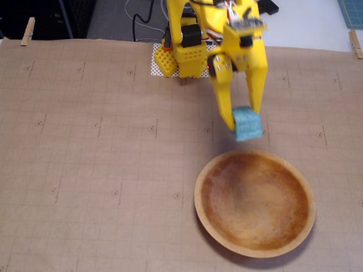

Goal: Grasp a blue block and put it in the bowl.

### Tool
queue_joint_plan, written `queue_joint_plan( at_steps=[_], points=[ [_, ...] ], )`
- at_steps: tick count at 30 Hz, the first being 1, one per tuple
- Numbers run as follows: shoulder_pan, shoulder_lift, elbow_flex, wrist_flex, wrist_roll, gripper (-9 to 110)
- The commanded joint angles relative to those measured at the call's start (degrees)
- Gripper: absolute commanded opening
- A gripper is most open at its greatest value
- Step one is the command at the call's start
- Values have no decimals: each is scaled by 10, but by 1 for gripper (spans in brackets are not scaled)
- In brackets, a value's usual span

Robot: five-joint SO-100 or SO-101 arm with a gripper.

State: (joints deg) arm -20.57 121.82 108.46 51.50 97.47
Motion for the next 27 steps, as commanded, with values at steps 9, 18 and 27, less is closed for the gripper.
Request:
queue_joint_plan(
  at_steps=[9,18,27],
  points=[
    [-6,-133,-11,-126,5,-3],
    [-16,-185,-11,-191,4,-3],
    [-31,-236,-11,-243,4,-3]
  ],
)
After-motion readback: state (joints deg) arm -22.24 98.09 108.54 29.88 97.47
